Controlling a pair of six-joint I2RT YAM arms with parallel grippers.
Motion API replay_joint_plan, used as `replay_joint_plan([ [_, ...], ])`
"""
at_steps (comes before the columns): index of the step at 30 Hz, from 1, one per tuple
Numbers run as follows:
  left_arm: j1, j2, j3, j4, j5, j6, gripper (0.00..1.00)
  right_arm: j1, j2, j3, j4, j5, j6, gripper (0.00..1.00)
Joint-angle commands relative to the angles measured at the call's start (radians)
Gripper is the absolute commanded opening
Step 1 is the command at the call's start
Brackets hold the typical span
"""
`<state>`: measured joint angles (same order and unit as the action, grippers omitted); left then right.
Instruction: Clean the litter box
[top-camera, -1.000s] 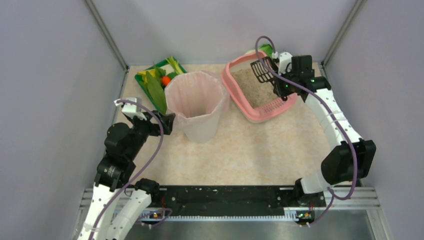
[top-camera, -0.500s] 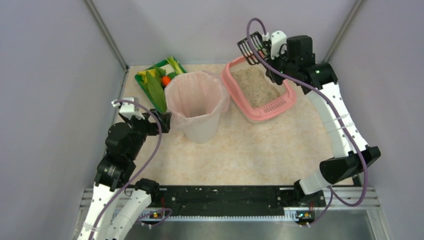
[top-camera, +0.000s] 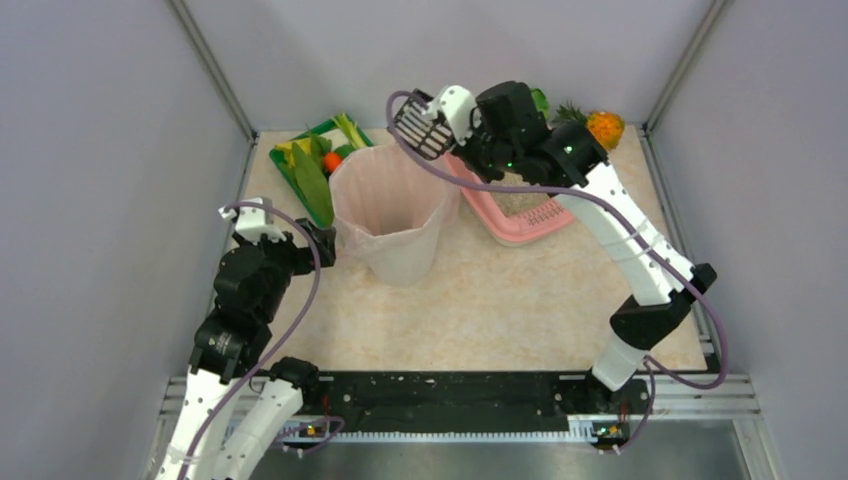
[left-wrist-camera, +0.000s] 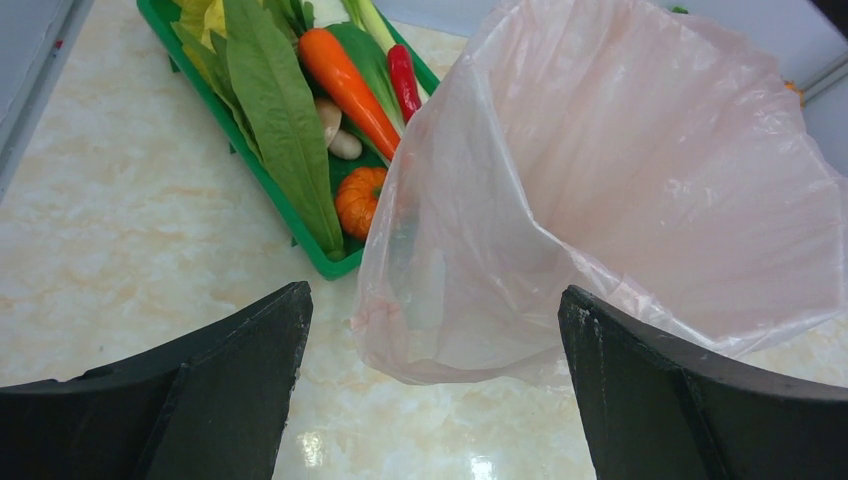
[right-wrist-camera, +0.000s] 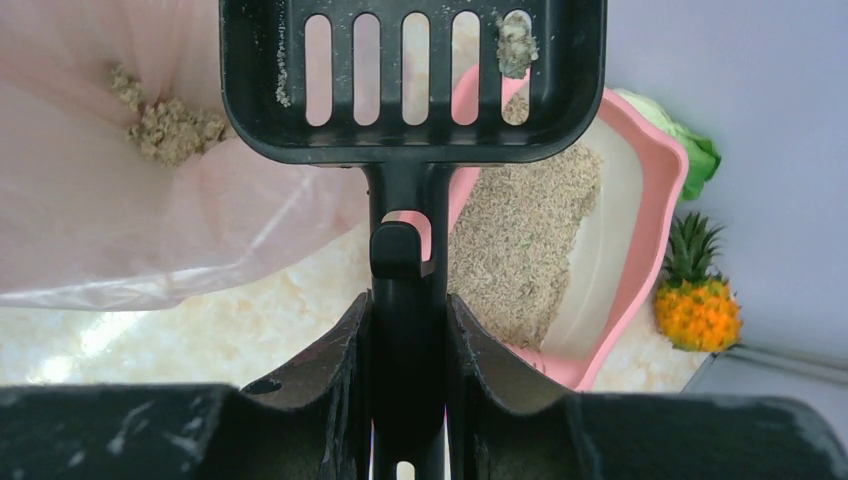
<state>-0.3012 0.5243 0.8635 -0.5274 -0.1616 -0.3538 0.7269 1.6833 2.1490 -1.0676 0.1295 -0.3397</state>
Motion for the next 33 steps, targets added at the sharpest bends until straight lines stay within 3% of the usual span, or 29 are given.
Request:
replay_joint_plan([
  [1, -0.001, -0.019, -0.010, 0.008, -0.040, -0.017, 0.98, 0.125, 0.018, 0.037, -0.029, 0.141, -0.106, 0.00],
  [9, -0.001, -0.038, -0.029, -0.002, -0.100, -0.037, 0.98, 0.331, 0.026, -0.124, 0.113, 0.566, -0.347, 0.00],
  [15, -0.001, -0.069, -0.042, -0.027, -0.183, -0.071, 0.98, 0.397, -0.056, -0.420, 0.494, 0.822, -0.670, 0.00],
  [19, -0.001, -0.092, -0.050, -0.026, -0.200, -0.071, 0.98, 0.434, -0.139, -0.603, 0.868, 0.848, -0.984, 0.00],
  [22, -0.001, -0.099, -0.051, -0.027, -0.202, -0.071, 0.98, 0.453, -0.203, -0.780, 1.231, 0.804, -1.279, 0.00],
  [25, -0.001, -0.101, -0.053, -0.025, -0.203, -0.071, 0.98, 0.457, -0.226, -0.883, 1.475, 0.758, -1.491, 0.00],
  [31, -0.001, -0.111, -0.062, -0.017, -0.204, -0.074, 0.99, 0.457, -0.231, -0.935, 1.614, 0.680, -1.639, 0.00],
  [33, -0.001, -0.117, -0.065, -0.015, -0.205, -0.074, 0.99, 0.464, -0.217, -0.906, 1.526, 0.673, -1.622, 0.00],
])
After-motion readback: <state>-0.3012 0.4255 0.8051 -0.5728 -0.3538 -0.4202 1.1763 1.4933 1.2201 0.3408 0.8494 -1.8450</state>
